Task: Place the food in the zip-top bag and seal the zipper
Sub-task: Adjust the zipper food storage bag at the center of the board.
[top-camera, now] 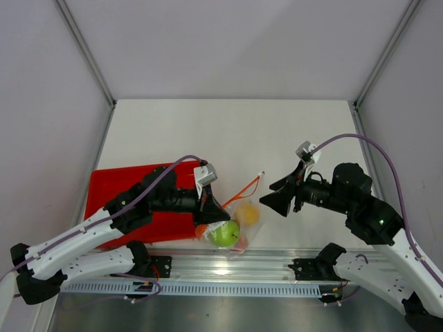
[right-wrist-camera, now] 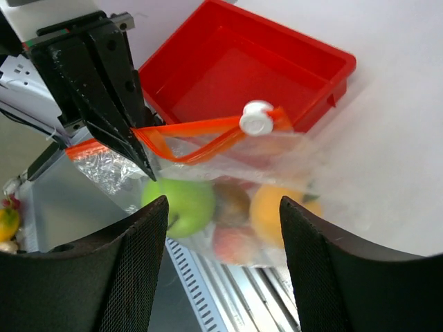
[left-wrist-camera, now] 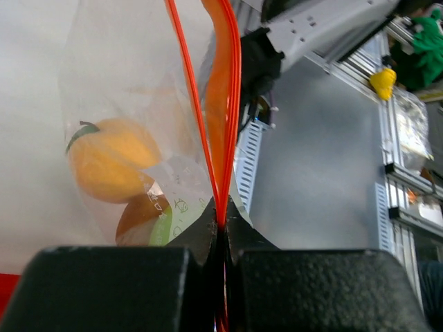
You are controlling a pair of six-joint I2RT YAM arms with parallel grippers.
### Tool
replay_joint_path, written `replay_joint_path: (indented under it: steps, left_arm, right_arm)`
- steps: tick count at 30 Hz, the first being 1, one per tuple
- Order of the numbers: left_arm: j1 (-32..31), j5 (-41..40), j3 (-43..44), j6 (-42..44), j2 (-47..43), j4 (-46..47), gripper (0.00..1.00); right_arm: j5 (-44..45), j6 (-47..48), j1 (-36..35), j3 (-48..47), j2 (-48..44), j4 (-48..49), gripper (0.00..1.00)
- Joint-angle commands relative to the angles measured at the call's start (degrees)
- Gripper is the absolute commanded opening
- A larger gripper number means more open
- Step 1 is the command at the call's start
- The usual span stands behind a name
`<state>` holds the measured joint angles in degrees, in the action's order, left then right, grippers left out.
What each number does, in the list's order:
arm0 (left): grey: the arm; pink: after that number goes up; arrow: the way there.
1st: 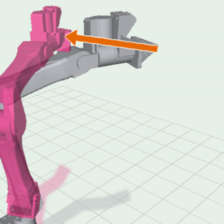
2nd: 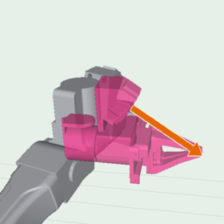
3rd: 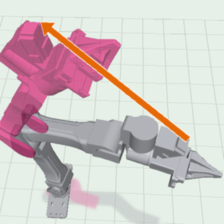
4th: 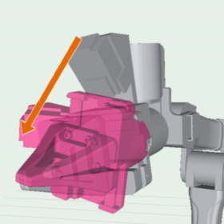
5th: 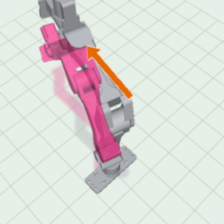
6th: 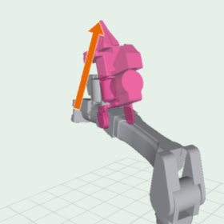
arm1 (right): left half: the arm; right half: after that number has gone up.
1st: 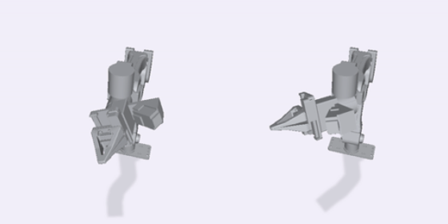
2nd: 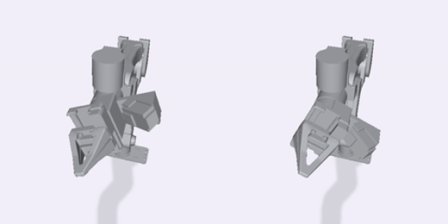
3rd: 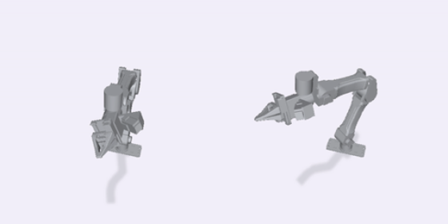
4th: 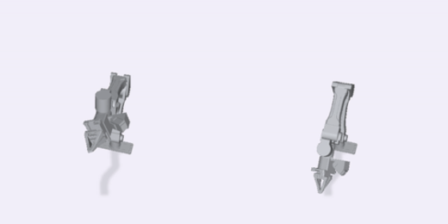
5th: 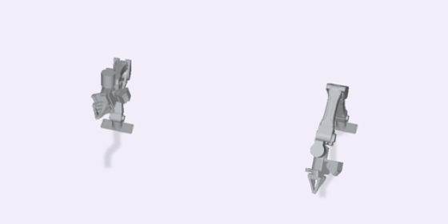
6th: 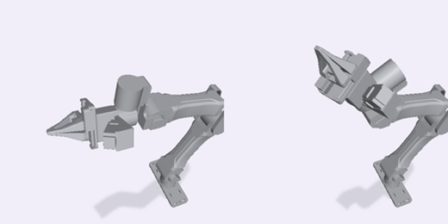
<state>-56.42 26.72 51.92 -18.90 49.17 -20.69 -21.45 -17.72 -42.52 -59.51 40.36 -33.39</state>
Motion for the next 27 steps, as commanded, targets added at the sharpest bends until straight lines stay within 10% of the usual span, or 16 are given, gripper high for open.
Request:
replay_joint_path:
  steps: [1,23,27]
  left_arm:
    - [0.44,8.08,-1.03,0.88,-2.93,0.91,0.01]
    - [0.44,18.63,-7.18,-2.81,-11.11,6.71,0.0]
    - [0.44,18.63,-7.54,-2.9,-11.99,6.89,0.01]
  right_arm:
    - [-2.37,5.84,0.16,-0.17,-1.25,3.86,0.68]
    - [-24.07,7.96,0.34,6.24,-1.42,15.01,0.55]
    - [-27.94,6.2,0.42,8.0,-1.34,18.52,0.24]
